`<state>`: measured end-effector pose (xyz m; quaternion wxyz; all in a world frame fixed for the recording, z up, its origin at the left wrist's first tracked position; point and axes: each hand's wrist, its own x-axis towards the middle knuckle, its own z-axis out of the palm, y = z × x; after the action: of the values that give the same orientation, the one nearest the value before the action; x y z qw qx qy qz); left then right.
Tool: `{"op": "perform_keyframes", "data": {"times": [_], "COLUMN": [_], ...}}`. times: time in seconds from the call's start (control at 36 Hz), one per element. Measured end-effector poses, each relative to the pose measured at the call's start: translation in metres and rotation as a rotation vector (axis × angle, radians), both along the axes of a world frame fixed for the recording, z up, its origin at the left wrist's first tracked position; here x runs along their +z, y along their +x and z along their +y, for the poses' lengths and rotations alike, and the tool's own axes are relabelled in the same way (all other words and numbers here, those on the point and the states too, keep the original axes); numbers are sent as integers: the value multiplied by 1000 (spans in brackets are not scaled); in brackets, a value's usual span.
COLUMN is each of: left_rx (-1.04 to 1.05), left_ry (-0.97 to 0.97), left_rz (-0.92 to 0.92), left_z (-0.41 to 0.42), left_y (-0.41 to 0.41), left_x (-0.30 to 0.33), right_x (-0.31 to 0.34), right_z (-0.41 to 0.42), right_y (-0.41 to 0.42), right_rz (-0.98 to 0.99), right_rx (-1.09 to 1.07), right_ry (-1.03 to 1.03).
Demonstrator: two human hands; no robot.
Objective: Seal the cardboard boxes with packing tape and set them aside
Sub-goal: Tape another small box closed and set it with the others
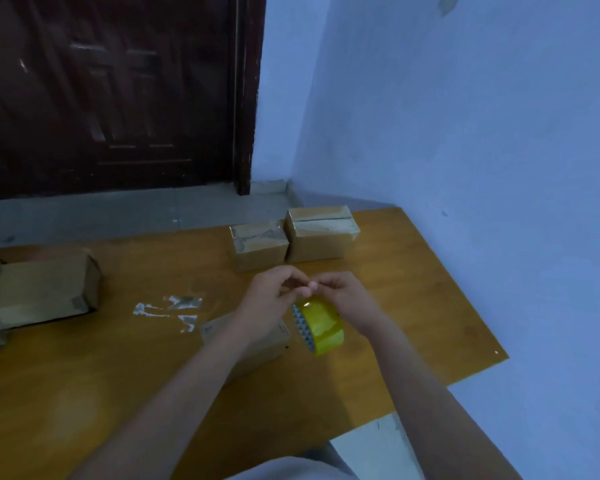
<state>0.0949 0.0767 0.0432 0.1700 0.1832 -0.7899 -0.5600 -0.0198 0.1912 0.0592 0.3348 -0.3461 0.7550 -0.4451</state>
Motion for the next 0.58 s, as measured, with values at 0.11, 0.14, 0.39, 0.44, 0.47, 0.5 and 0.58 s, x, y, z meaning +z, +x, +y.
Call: {"op": "perform_keyframes", "data": {"times": [0.11, 0.14, 0.39, 0.44, 0.47, 0.5, 0.58], "left_rx": [56, 95, 232, 240, 252, 269, 300], "left_ry": [-57, -50, -77, -87, -80, -71, -97], "left_rz": [30, 27, -22, -23, -16, -9, -34], "left_z": [3, 4, 0, 2, 2, 1, 0], "left_y": [4, 5, 12, 13, 13, 13, 12], "left_x": [0, 0, 2, 5, 5, 6, 10], "right_x": [2, 2, -4, -3, -2, -1, -1], "right_z": [-2, -3, -13, -15, -16, -17, -19], "right_y": [5, 7, 26, 31, 33, 35, 38], "right_rz": [-44, -44, 35, 58, 79, 102, 125], "right_rx": [-23, -28, -142, -169, -180, -188, -220], "right_ry": [-48, -58, -260, -304, -321, -337, -363]}}
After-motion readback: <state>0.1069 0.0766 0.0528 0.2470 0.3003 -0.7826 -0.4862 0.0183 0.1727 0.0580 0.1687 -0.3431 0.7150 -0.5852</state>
